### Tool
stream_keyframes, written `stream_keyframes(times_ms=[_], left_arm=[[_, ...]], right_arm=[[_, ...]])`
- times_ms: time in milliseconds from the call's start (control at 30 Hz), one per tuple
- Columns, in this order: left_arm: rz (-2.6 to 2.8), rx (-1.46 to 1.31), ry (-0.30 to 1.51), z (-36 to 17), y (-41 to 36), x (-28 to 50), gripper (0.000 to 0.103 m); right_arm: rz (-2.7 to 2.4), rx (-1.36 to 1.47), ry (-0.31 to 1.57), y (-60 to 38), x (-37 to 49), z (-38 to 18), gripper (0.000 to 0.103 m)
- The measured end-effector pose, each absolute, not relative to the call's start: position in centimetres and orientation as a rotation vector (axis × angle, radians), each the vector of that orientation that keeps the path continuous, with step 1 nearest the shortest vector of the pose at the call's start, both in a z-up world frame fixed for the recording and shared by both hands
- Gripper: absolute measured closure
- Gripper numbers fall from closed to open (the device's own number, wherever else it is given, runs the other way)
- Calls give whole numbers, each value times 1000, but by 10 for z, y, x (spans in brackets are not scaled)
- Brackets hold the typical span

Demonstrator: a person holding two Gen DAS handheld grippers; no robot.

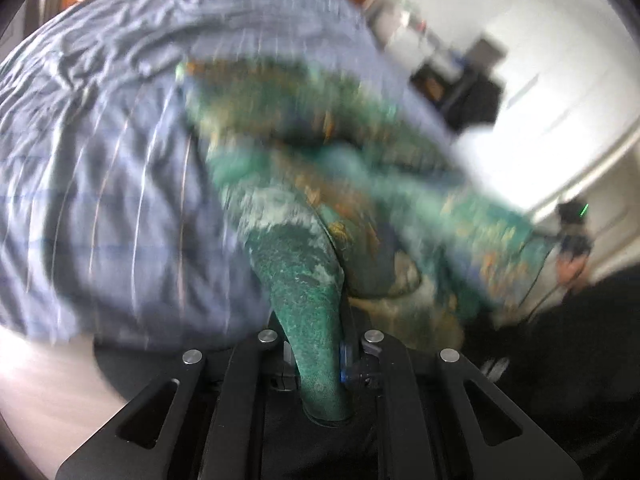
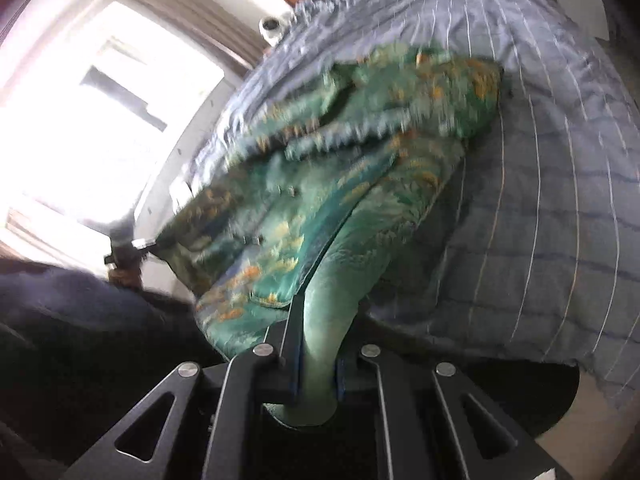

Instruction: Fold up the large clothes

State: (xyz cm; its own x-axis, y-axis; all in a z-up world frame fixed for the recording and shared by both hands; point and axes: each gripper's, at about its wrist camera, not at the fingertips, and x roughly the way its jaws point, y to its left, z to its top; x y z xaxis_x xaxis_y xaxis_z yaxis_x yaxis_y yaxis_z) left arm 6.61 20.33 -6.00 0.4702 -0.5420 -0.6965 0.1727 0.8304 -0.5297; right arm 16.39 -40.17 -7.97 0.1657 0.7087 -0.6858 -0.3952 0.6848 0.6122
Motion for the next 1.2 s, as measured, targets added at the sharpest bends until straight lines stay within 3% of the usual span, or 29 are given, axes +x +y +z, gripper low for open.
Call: stream_keyframes(times_ms=[233, 500, 700, 767, 867, 900, 933, 967, 1000, 1033, 1200], left_arm=[[-390, -441, 815, -27, 214, 188, 93], [-198, -486, 940, -81, 204, 346, 91], [-99, -425, 1076, -116, 188, 379, 72], [-137, -464, 1083, -110, 193, 378, 54], [-200, -565, 1038, -91, 213, 370, 38], [-200, -578, 1016, -85, 217, 368, 30], [-170, -572, 976, -76, 224, 363, 9], [-130, -549, 921, -65, 230, 355, 2], [-116, -528, 887, -60, 234, 349, 2], [-117, -513, 878, -58, 236, 350, 2], [-187, -454, 936, -81, 235, 345, 2]], right_arm=[[773, 445, 945, -405, 262, -58, 91], [581, 586, 906, -395, 422, -103, 91], [378, 637, 1039, -374, 486, -178, 90], [340, 755, 1069, -378, 490, -194, 89], [378, 872, 1082, -387, 495, -194, 73], [397, 896, 1079, -389, 495, -191, 60], [417, 925, 1069, -393, 496, -186, 54], [433, 954, 1053, -396, 497, -179, 40], [441, 969, 1039, -398, 498, -172, 22], [451, 983, 1008, -404, 498, -163, 18], [443, 862, 977, -410, 494, -135, 18]])
